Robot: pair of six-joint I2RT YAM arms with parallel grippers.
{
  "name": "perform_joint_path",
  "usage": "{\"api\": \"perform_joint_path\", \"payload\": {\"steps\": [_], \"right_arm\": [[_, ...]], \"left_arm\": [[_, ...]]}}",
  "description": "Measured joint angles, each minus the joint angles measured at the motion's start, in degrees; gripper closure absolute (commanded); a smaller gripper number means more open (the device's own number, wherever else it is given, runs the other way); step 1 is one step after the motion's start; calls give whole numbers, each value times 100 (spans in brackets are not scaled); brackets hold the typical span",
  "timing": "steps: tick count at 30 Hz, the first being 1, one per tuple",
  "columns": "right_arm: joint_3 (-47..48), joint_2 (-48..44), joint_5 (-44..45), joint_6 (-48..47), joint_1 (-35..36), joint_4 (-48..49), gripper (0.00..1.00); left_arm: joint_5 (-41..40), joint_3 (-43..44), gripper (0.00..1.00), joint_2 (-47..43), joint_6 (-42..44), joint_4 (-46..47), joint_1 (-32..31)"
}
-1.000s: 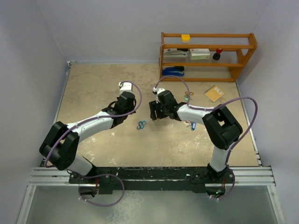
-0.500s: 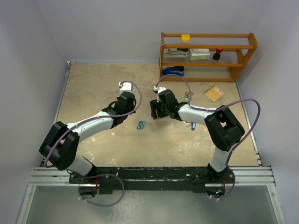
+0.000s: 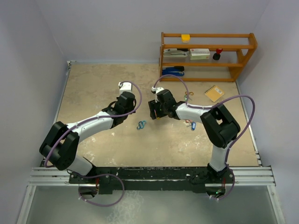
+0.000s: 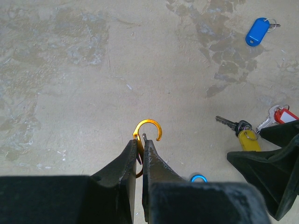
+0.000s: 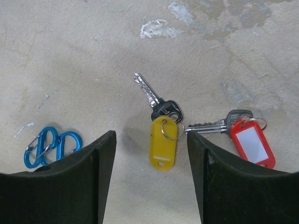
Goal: Put the keys on the keyring
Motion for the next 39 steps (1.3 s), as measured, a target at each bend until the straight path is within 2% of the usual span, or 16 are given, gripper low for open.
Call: {"api": "perform_joint_path", "payload": {"steps": [16,25,31,39], "right_arm": [[0,0,-341,68,420,24,37],[-85,-109,92,42,481,57,38],[-129,-382,507,-129,481,87,49],[-129,-393,695,-470,490,105,54]], "left_arm": [[-81,-7,100,-42,2,-42,0],[-149,-70,100,-146,2,-46,0],[-151,-79,100,-146,2,-48,0],[-157,-79,100,-146,2,-48,0]]}}
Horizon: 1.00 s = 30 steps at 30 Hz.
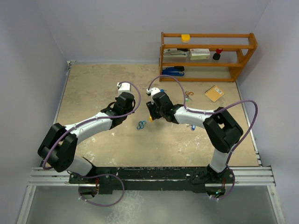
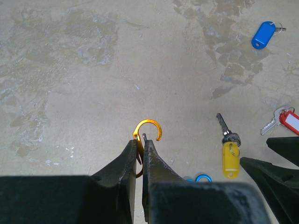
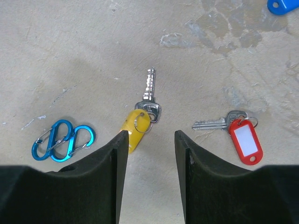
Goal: Put the keys on the keyring
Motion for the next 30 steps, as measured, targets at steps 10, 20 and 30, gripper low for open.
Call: {"api": "perform_joint_path", "payload": {"steps": [10,20,30], "right_arm": [[55,92,79,-260,116,-2,62],[188,393,83,-376,201,-103,64],[343,507,131,-439,234,-157,68]], "left_arm": [[-9,0,100,0,0,0,0],[-11,0,100,0,0,0,0],[-13,0,100,0,0,0,0]]}}
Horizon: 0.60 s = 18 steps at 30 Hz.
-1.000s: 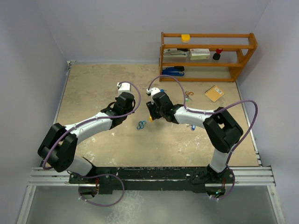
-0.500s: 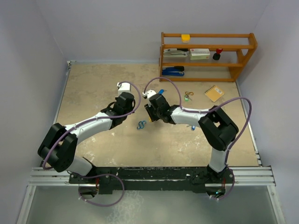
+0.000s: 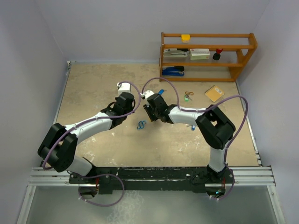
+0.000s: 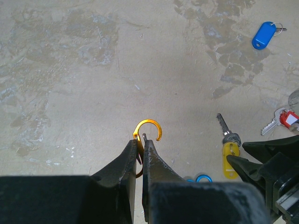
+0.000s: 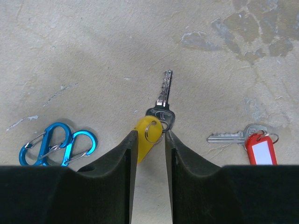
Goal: Put the keys on the keyring
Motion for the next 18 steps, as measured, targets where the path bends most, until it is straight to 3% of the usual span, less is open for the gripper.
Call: {"api": "perform_joint_path", "payload": {"steps": [7,18], "right_arm": [[63,92,114,-26,15,-11,74],[63,101,308,-37,15,-4,100]], "left_arm": [[-17,0,100,0,0,0,0],[-37,0,100,0,2,0,0]]}}
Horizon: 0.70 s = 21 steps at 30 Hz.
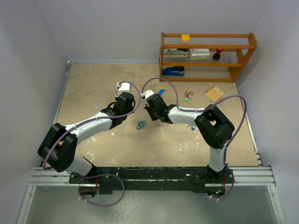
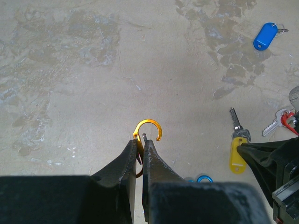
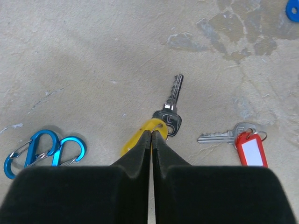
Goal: Put the keys on the keyring
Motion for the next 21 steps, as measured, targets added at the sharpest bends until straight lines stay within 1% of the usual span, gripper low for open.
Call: {"api": "perform_joint_path", "payload": {"steps": [7,15,21], "right_arm": [[-63,-72,179,0,0,101,100],[-415,-822,225,-13,0,282,100],[-699,-1510,-236,-17,0,389,100]], "left_arm": [[-2,0,100,0,0,0,0],[0,-2,100,-20,-2,-7,0],[79,-103,100,-216,0,28,0]]}}
